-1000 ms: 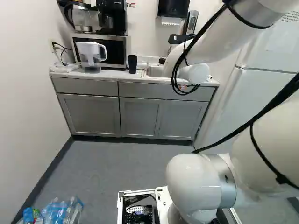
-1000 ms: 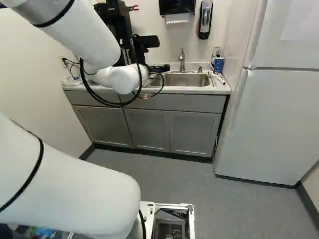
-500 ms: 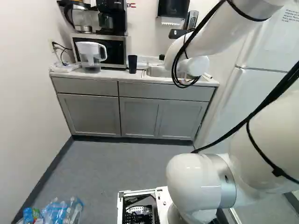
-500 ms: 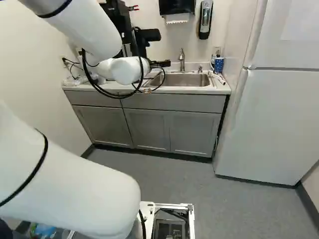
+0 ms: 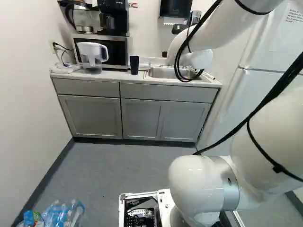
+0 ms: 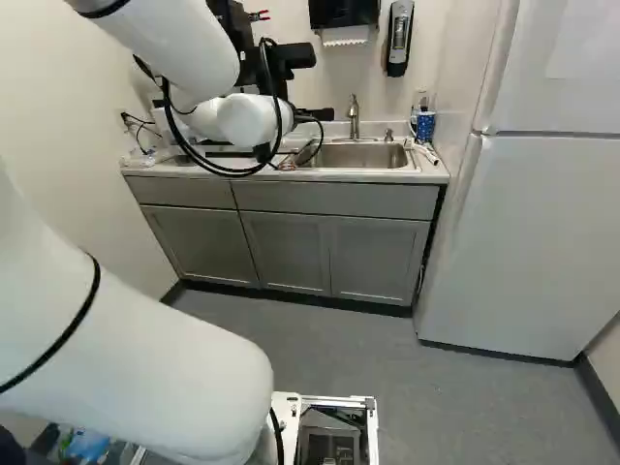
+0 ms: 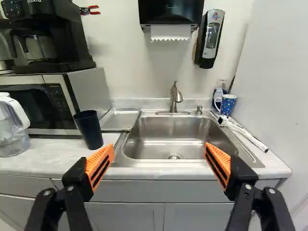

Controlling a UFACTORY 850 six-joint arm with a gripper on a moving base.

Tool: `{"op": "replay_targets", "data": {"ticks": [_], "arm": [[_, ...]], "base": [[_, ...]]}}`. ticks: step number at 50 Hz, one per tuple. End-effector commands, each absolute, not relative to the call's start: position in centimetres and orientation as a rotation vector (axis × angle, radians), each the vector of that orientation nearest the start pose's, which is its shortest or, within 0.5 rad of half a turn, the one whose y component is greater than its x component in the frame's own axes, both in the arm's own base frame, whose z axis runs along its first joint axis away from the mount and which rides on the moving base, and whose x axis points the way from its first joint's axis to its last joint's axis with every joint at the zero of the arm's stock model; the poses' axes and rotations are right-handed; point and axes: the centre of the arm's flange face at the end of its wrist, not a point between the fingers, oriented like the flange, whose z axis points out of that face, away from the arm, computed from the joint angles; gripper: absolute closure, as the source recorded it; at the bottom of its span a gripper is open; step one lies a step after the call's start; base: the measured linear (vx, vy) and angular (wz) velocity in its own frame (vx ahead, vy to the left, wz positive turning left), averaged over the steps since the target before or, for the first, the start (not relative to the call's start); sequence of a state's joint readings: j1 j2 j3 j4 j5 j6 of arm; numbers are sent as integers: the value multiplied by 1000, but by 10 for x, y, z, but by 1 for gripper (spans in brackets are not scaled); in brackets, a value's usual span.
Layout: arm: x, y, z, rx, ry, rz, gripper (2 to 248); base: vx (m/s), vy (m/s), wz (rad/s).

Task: Rinse the cup and place it in the tray

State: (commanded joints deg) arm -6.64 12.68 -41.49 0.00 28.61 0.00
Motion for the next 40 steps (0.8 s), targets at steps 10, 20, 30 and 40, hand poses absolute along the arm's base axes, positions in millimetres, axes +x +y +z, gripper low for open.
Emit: {"op": "replay_targets", "data": {"ticks": [10, 20, 30, 40], "arm": [[440, -53, 614, -2422, 144, -2116, 3], [446, -55, 622, -2437, 149, -2101, 3], [451, -57, 630, -2456, 154, -2080, 3], [456, -59, 638, -2477, 159, -2057, 3]], "base": [[0, 0, 0], [0, 0, 0], [0, 0, 0], [0, 0, 0]]}}
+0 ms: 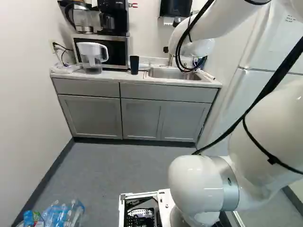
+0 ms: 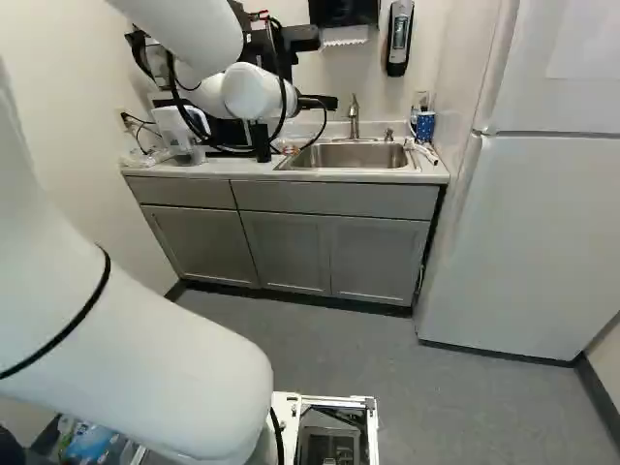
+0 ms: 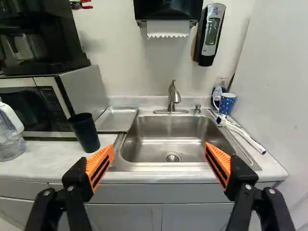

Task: Rinse the cup and place it in the tray

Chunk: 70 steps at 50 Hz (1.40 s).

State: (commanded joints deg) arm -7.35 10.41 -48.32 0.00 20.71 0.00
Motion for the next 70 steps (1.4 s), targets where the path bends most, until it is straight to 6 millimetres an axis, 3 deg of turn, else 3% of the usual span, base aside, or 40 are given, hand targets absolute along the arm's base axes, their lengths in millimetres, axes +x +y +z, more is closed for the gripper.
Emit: {"op": "replay_targets", "data": {"ticks": [38, 70], "arm": [[463, -62, 674, -2477, 166, -2061, 3], [463, -62, 674, -2477, 166, -2061, 3]], "base": [[0, 0, 0], [13, -12, 3]]}}
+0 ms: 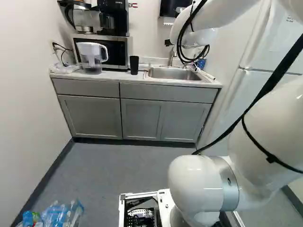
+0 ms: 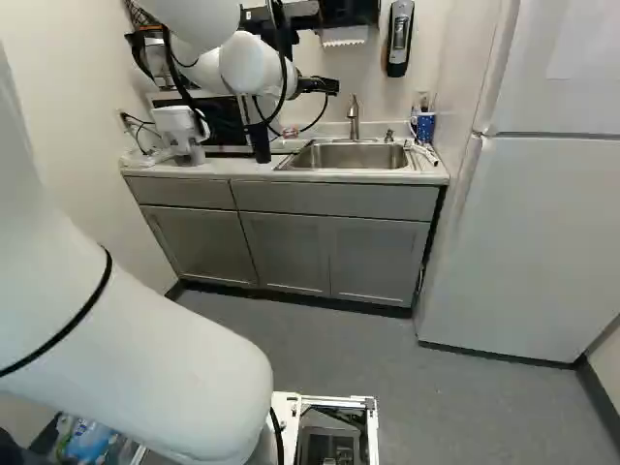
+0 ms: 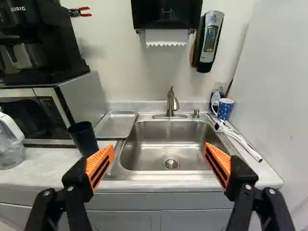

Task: Rinse the cup and place it in the tray

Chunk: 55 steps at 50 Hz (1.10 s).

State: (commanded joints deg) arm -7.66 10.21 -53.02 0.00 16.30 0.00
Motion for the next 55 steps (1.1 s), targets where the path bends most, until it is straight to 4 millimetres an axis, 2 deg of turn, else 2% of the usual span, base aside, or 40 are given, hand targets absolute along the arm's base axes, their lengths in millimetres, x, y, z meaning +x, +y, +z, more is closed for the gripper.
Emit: {"op": "replay_targets", "data": {"ticks": [55], "arm": [[463, -62, 674, -2477, 166, -2061, 3]], "base": [[91, -102, 10]]}}
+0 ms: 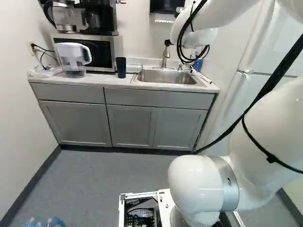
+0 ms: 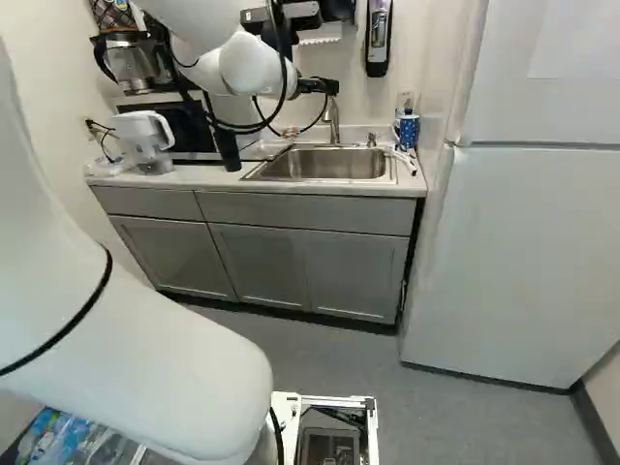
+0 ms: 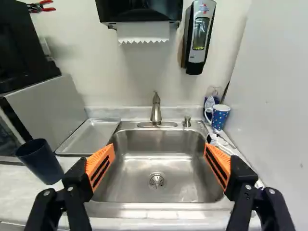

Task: Rinse the cup and place it in the tray

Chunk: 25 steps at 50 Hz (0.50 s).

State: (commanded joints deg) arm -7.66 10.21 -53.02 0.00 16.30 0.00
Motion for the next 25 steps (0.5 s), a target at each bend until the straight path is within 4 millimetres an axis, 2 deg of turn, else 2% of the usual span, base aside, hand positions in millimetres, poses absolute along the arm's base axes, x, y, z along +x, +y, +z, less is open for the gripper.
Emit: {"op": "replay_targets", "data": {"ticks": [11, 25], "arm": [[463, -62, 674, -2477, 166, -2061, 3], [463, -62, 674, -2477, 166, -2061, 3]], "base": [[83, -86, 0], [80, -51, -9]]}}
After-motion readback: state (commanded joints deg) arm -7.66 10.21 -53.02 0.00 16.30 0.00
